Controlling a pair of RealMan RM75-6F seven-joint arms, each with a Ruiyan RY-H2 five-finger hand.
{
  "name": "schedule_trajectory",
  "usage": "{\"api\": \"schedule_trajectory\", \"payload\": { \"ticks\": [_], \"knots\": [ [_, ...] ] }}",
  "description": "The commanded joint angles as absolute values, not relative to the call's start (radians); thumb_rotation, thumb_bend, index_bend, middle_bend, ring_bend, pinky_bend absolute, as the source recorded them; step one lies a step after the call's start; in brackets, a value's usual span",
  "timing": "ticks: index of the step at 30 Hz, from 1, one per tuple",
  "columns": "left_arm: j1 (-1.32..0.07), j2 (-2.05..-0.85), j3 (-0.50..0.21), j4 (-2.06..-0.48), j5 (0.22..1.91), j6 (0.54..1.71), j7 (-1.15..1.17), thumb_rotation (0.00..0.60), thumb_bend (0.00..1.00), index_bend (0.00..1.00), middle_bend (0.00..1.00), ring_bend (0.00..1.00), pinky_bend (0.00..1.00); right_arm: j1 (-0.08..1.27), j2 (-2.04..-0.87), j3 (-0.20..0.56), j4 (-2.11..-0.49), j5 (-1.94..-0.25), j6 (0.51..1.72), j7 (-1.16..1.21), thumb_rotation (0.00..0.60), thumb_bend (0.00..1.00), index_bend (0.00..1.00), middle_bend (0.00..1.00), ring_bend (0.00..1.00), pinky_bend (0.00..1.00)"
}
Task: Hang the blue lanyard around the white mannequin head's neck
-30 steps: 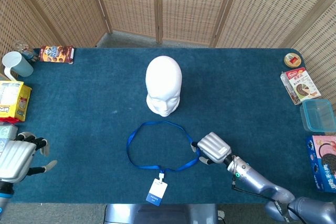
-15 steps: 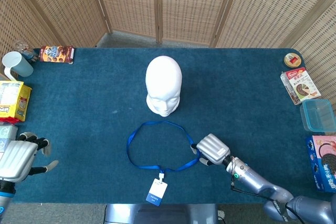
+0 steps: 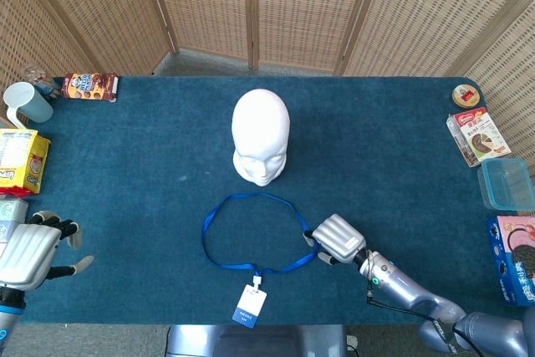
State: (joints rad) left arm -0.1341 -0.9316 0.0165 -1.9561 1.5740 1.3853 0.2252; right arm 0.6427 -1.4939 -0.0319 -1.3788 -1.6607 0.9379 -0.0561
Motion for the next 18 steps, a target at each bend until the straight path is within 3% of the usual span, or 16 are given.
{"api": "schedule_trajectory", "payload": {
  "ticks": [1, 18],
  "knots": [
    [-0.134, -0.933, 0.017, -1.955, 1.573, 1.385, 0.224, 0.501, 0.18, 0.63, 0.6, 0.5, 0.3, 0.644, -1.497, -0.034, -1.376, -1.659, 0.939, -0.06, 0.6, 0.34, 0.49, 1.0, 1.0, 1.0],
    [-0.133, -0.933, 0.019, -1.947, 1.574, 1.391, 0.212, 0.502, 0.18, 0.63, 0.6, 0.5, 0.3, 0.652, -1.514, -0.04, -1.37, -1.636, 0.932, -0.092, 0.6, 0.36, 0.51, 1.0, 1.0, 1.0]
  ]
}}
